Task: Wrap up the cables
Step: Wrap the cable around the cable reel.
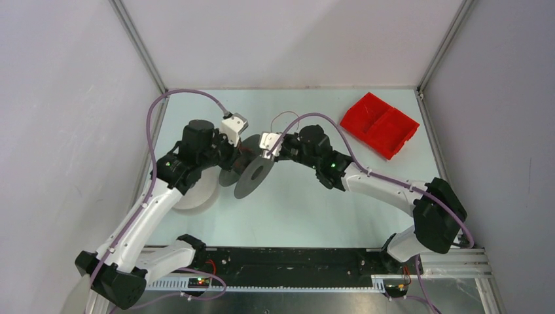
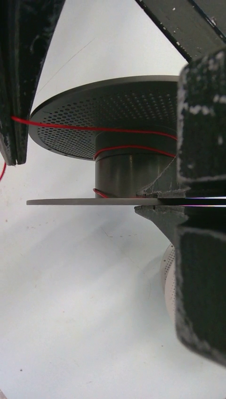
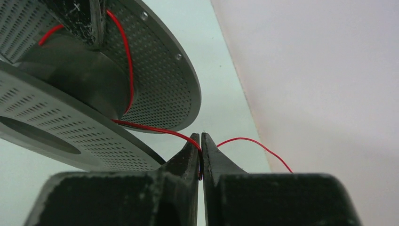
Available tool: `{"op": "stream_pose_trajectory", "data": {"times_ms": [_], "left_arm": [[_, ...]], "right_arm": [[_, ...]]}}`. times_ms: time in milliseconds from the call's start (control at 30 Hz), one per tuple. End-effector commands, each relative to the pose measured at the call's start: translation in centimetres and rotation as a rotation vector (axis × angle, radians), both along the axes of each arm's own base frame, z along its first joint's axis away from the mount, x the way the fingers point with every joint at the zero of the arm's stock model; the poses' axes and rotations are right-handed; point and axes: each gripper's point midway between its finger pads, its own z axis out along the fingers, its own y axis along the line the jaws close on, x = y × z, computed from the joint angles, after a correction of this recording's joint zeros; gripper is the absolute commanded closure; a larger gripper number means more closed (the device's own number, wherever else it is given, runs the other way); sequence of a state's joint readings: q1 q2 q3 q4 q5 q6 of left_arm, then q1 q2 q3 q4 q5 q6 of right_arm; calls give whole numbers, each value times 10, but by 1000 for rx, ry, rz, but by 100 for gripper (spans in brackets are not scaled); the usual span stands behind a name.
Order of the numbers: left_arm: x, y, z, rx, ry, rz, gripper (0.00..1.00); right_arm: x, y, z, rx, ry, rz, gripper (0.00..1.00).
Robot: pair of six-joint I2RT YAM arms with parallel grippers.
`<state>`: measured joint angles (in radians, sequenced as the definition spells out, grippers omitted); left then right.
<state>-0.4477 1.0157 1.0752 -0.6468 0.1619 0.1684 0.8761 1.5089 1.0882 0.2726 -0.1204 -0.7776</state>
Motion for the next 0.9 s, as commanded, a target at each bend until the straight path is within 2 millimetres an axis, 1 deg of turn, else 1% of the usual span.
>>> {"op": "stream_pose_trajectory", "data": {"times_ms": [0,33,133,167,233,267,367,433,500,533,567,600,867], "left_arm": [[-7,-10,37,-40,-104,-103,100],[-8,-11,40,-47,-108,-111,100],[-11,-15,44,-64,-109,-131,100],[-12,-16,46,-75,-109,-137,100],[-13,-18,50,-86,-112,-144,100],[-13,-19,51,-93,-112,-150,100],[-15,-21,59,-124,-112,-159,100],[-17,-24,65,-153,-108,-170,100],[-19,-26,71,-177,-107,-185,100],[-20,-27,72,-187,-105,-192,100],[-20,-28,75,-194,-109,-197,100],[-21,-30,77,-203,-107,-205,100],[-20,-35,96,-257,-128,-219,100]], "right_arm": [[1,-18,19,80,34,-8,92],[0,-19,20,90,46,-3,92],[-1,-26,10,100,93,0,92],[-4,-26,11,111,99,14,92],[-7,-30,4,126,126,29,92],[-7,-34,5,142,138,27,92],[-12,-39,0,174,178,45,91],[-11,-47,-1,206,201,48,89],[-14,-53,-1,239,227,68,89],[-17,-53,3,262,239,91,88],[-16,-57,0,267,250,87,88],[-19,-57,3,281,259,106,88],[-19,-63,-9,306,317,117,89]]}}
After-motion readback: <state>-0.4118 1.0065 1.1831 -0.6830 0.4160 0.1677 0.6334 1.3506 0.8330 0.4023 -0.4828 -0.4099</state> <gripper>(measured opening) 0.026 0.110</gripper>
